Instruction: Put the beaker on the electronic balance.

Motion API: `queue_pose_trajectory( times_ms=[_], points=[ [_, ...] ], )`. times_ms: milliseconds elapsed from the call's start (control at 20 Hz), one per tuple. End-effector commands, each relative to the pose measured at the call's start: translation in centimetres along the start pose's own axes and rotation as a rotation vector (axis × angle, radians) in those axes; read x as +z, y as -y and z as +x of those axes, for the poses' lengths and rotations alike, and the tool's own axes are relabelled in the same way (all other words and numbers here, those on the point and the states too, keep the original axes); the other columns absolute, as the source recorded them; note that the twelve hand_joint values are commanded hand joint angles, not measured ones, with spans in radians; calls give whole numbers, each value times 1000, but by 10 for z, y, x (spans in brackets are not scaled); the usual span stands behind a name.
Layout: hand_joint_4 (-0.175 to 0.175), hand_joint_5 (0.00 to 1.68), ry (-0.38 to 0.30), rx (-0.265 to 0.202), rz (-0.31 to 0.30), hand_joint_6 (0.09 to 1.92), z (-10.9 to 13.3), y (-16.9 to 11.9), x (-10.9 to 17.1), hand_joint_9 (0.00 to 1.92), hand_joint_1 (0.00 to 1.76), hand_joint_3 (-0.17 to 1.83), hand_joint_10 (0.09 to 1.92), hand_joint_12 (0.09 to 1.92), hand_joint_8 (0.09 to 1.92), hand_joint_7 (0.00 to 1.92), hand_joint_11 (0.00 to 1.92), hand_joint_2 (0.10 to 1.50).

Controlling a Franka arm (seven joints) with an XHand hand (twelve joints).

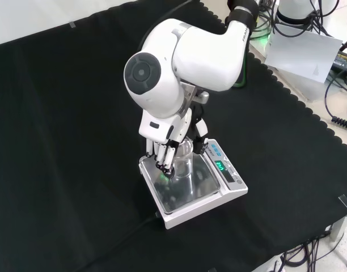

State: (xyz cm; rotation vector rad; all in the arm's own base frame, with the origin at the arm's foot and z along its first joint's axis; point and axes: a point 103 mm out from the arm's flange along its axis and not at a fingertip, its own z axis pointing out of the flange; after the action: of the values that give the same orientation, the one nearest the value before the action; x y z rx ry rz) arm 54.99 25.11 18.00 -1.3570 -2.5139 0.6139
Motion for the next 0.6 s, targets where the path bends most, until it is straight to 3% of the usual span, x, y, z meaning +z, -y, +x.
queue_pose_trajectory(
  times_ms=[50, 200, 600],
  points=[
    [27, 166, -17, -2, -22, 253, -2, 6, -5, 652, 688, 511, 672, 1323, 797, 207, 513, 585],
    [34, 111, -27, 3, -39, 87, -5, 11, -12, 522, 635, 421, 696, 1371, 734, 80, 403, 601],
    [46, 23, -27, 36, -100, 87, -19, 36, -45, 390, 570, 319, 735, 1432, 624, 0, 291, 622]
  ],
)
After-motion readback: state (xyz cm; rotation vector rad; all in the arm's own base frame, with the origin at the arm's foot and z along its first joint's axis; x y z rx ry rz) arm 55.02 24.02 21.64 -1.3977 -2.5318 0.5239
